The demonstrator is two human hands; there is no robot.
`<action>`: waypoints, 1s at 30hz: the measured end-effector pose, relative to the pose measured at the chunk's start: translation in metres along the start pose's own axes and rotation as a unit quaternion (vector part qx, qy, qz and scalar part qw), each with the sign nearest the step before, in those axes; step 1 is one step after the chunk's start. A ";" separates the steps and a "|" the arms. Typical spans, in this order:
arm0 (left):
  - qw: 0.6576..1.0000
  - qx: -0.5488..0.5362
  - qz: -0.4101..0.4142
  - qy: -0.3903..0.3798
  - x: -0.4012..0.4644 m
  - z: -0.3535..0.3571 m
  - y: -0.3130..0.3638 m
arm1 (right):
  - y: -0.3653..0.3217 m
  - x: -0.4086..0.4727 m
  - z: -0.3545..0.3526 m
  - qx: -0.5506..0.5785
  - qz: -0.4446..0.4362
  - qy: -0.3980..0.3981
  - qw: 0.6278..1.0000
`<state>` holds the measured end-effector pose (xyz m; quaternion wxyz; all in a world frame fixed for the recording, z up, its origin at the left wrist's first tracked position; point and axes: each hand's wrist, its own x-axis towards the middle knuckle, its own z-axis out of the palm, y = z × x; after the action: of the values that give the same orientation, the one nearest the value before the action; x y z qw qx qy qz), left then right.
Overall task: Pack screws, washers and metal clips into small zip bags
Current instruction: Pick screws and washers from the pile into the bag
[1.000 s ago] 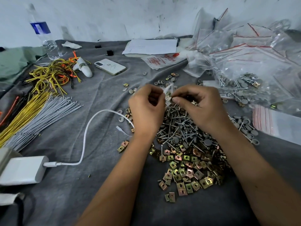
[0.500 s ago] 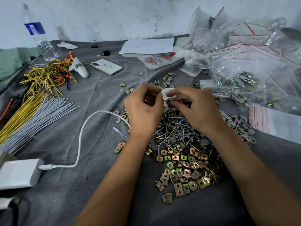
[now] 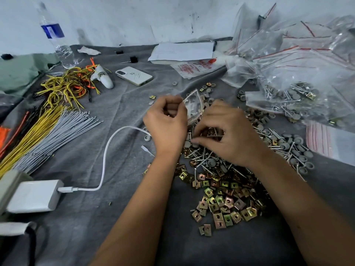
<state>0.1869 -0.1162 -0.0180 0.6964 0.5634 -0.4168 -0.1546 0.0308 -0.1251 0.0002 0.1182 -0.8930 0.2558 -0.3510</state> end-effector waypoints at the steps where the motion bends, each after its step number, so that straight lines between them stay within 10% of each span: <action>1: 1.000 -0.006 -0.009 0.012 0.001 0.000 -0.001 | -0.003 0.000 0.001 0.008 0.000 -0.059 0.998; 9: 0.998 -0.031 -0.043 0.029 0.003 -0.001 -0.003 | -0.011 0.000 0.007 -0.068 0.043 -0.249 0.965; 30: 0.998 -0.023 -0.040 0.037 0.005 -0.002 -0.003 | -0.010 -0.001 0.005 0.038 0.080 -0.182 0.979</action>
<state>0.1920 -0.1197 -0.0188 0.7174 0.5686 -0.3644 -0.1711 0.0376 -0.1159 0.0003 0.2242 -0.9134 0.2873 -0.1816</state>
